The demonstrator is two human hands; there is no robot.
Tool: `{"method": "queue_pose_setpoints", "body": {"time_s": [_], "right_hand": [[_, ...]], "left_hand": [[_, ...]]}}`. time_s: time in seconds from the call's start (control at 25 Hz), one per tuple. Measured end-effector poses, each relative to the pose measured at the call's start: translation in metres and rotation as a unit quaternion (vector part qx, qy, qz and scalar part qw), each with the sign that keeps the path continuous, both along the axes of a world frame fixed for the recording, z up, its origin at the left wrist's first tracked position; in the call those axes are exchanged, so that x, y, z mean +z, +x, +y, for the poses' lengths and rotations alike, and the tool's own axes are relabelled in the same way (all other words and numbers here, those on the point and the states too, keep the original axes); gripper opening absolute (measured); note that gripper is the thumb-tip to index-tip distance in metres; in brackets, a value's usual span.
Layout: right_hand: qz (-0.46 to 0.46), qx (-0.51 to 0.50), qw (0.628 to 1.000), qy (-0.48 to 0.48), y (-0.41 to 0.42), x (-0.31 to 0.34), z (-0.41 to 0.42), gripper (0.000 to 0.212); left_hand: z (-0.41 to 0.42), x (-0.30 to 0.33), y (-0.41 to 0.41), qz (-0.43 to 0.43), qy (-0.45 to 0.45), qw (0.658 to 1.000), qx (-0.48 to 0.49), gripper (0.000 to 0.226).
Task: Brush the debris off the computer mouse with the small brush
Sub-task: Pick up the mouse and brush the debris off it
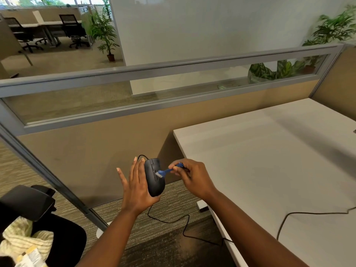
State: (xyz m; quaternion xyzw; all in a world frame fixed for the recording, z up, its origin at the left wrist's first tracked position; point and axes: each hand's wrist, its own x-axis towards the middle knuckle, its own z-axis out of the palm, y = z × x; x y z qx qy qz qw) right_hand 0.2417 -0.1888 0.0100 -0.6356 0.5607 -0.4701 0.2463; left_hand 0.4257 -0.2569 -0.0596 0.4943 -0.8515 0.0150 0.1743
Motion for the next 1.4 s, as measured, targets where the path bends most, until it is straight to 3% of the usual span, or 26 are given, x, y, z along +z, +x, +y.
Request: {"method": "queue_pose_setpoints", "body": {"time_s": [0.28,0.56,0.8,1.0,1.24,1.4], "right_hand": [[0.026,-0.044,0.999,-0.010,-0.002,0.002,-0.002,0.017],[-0.018,-0.037,0.999,-0.034,0.008,0.009,-0.006,0.017],[-0.033,-0.092,0.995,-0.026,0.005,0.006,-0.007,0.017],[-0.037,-0.044,0.998,-0.033,0.011,0.009,-0.008,0.018],[-0.045,-0.099,0.994,-0.011,0.004,0.006,-0.006,0.017],[-0.069,-0.051,0.996,-0.024,0.010,0.009,-0.005,0.017]], "left_hand": [[-0.001,0.000,-0.001,-0.006,0.001,1.000,-0.012,0.128],[-0.001,0.002,-0.003,-0.037,-0.004,0.999,-0.037,0.128],[0.000,0.002,0.004,-0.043,-0.005,0.998,-0.034,0.127],[0.002,0.002,0.002,-0.042,-0.022,0.998,-0.046,0.126],[0.004,0.005,0.002,-0.039,-0.023,0.998,-0.048,0.129],[0.005,0.005,0.001,-0.047,-0.030,0.997,-0.056,0.126]]}}
